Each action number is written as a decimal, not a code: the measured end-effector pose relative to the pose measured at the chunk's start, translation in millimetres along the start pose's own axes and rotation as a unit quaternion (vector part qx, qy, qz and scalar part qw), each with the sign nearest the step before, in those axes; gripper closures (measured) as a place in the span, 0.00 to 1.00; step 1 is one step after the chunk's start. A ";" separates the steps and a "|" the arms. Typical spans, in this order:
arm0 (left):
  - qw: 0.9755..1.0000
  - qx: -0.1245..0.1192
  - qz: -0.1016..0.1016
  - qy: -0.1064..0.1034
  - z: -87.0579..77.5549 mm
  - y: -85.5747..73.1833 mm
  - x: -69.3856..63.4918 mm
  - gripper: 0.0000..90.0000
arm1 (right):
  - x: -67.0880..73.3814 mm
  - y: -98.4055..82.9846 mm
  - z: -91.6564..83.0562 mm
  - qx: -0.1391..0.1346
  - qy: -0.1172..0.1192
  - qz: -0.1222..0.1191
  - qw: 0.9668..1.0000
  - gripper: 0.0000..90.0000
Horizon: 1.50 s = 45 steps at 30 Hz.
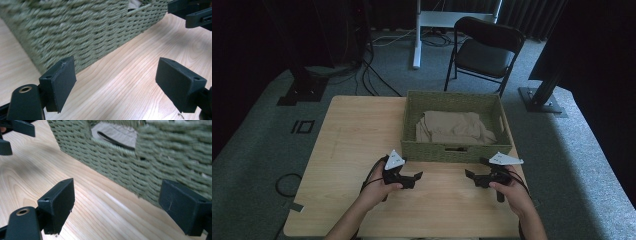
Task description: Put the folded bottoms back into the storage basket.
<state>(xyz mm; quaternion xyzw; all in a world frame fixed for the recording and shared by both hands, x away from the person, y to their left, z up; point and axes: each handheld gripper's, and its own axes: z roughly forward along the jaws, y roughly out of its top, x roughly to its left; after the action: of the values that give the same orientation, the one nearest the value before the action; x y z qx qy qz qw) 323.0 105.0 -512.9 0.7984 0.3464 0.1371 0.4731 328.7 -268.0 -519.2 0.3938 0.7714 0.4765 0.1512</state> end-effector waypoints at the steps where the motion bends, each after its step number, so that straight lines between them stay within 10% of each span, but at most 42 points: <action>1: 1.000 0.001 0.000 0.001 -0.5 -1.5 1.1 0.20 | -0.9 -2.4 -0.4 0.002 -0.002 0.003 1.000 0.15; 24: 0.998 0.035 -0.026 0.049 -20.7 -43.9 28.9 0.20 | -16.3 -39.6 -21.8 0.044 -0.077 0.020 0.996 0.14; 38: 0.992 0.048 -0.052 0.102 -46.5 -64.5 49.0 0.20 | -17.9 -57.8 -29.7 0.087 -0.108 0.022 0.990 0.14; 45: 0.987 0.100 -0.042 0.122 -48.3 -68.6 50.2 0.19 | -16.5 -58.9 -29.5 0.104 -0.129 0.013 0.986 0.14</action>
<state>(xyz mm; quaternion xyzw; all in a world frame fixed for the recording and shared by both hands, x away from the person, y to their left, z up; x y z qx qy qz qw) 303.8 192.6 -551.8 0.8040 0.4462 0.1780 0.3504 294.0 -312.5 -557.2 0.4751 0.7857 0.3410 0.2016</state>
